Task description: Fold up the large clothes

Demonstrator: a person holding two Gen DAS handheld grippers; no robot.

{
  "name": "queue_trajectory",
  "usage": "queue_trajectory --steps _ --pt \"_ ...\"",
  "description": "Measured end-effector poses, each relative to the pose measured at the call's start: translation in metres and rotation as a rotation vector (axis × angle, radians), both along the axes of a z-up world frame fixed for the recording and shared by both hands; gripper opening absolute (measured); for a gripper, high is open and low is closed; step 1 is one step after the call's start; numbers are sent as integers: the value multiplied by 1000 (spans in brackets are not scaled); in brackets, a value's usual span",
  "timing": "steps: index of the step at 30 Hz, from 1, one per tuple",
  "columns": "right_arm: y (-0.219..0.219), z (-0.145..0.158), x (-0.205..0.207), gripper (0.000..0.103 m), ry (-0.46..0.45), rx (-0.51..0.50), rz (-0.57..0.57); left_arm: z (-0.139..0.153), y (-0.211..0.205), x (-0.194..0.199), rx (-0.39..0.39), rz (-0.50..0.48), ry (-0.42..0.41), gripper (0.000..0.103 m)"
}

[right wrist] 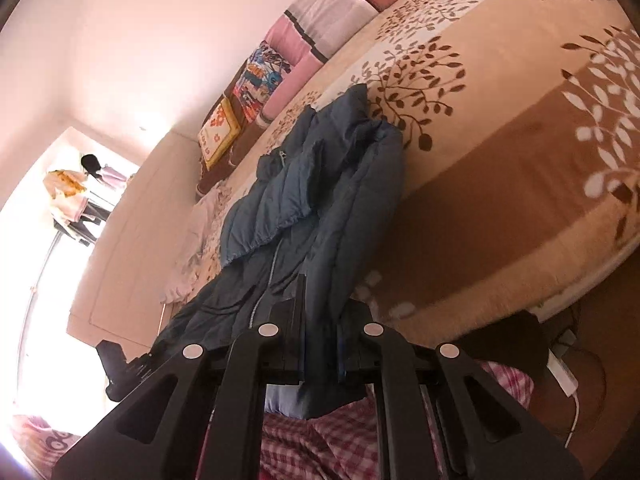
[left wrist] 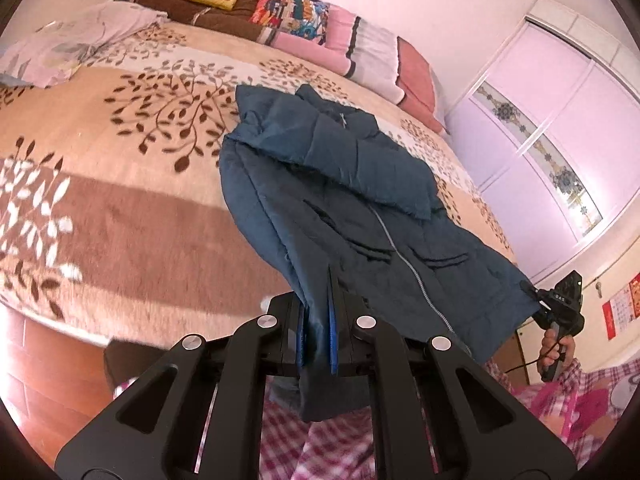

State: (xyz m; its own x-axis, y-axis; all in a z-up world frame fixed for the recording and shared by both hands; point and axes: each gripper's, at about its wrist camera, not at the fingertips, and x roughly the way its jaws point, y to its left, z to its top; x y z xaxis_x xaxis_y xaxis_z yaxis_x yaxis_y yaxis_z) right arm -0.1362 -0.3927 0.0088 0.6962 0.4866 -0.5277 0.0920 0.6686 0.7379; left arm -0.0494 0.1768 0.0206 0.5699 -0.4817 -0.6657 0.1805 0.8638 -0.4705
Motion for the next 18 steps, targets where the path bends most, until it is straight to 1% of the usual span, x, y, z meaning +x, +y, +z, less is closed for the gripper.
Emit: queue_trajectory --steps 7,11,15,18 --pt "-1 -3 -26 12 28 22 -29 -5 9 -36 -35 10 46 8" --pt "-1 0 -47 12 35 43 -39 -3 13 -48 -51 11 51 8" --pt "-1 -1 -49 12 42 59 -42 2 14 -40 -79 12 47 8" --pt "-1 4 -37 12 20 84 -36 12 8 -28 -77 -2 21 8"
